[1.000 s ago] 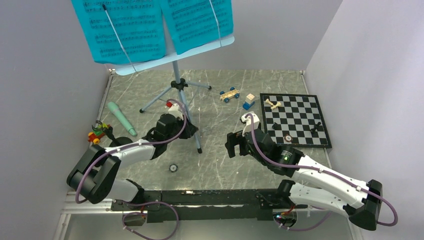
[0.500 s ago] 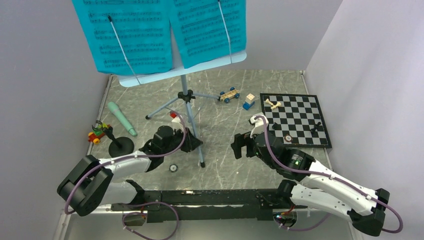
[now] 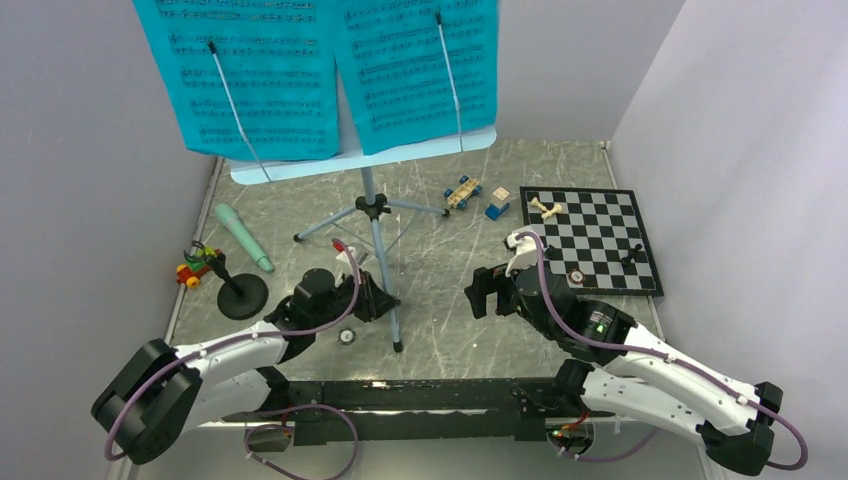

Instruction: Pack up the instrument practice props

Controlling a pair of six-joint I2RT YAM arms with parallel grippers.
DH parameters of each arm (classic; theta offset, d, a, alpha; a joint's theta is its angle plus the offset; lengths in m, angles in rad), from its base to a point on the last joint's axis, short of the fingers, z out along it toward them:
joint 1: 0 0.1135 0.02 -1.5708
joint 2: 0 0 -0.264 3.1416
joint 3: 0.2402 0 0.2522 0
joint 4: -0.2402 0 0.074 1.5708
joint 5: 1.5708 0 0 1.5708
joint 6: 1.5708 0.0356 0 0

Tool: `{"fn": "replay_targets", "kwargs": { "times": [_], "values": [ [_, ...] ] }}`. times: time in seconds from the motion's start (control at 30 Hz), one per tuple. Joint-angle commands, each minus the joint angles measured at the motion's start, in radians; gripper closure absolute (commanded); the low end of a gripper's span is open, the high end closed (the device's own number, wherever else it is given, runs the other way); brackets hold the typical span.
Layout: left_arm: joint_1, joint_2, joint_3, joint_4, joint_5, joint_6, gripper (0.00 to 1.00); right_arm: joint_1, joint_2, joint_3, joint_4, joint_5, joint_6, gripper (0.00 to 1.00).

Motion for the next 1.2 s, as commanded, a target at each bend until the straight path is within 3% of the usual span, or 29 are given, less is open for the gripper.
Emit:
{"fn": "replay_targets", "kwargs": {
  "times": [0.0,0.2,0.23,0.37,0.53,0.7,1.0,1.17],
  "values": [
    [-0.017,-0.075,-0.049,-0.014,0.043,-0.031,1.00,-0.002,-0.016,0.004,-0.016,0.026,0.015,0.00],
    [-0.017,-0.114,-0.066,-0.050,0.025,-0.020,1.00,-0.003,-0.026,-0.001,0.001,0.017,0.023,0.00],
    [-0.017,-0.119,-0.061,-0.059,0.021,-0.019,0.96,-0.003,-0.025,0.001,0.004,0.016,0.024,0.00],
    [-0.017,-0.162,-0.032,-0.088,0.016,-0.001,0.58,-0.004,-0.028,0.032,0.023,0.004,0.024,0.00],
    [-0.017,-0.270,0.055,-0.238,-0.041,0.052,0.42,-0.017,-0.011,0.149,0.032,-0.004,0.001,0.00],
    [-0.016,-0.372,0.142,-0.374,-0.099,0.096,0.38,-0.116,0.021,0.321,0.037,-0.040,-0.070,0.00],
    [-0.017,-0.505,0.281,-0.503,-0.234,0.165,0.38,-0.471,0.126,0.595,0.036,-0.071,-0.131,0.00],
    [-0.017,-0.569,0.321,-0.471,-0.188,0.195,0.38,-0.629,0.219,0.753,0.100,-0.279,-0.098,0.00]
  ]
}}
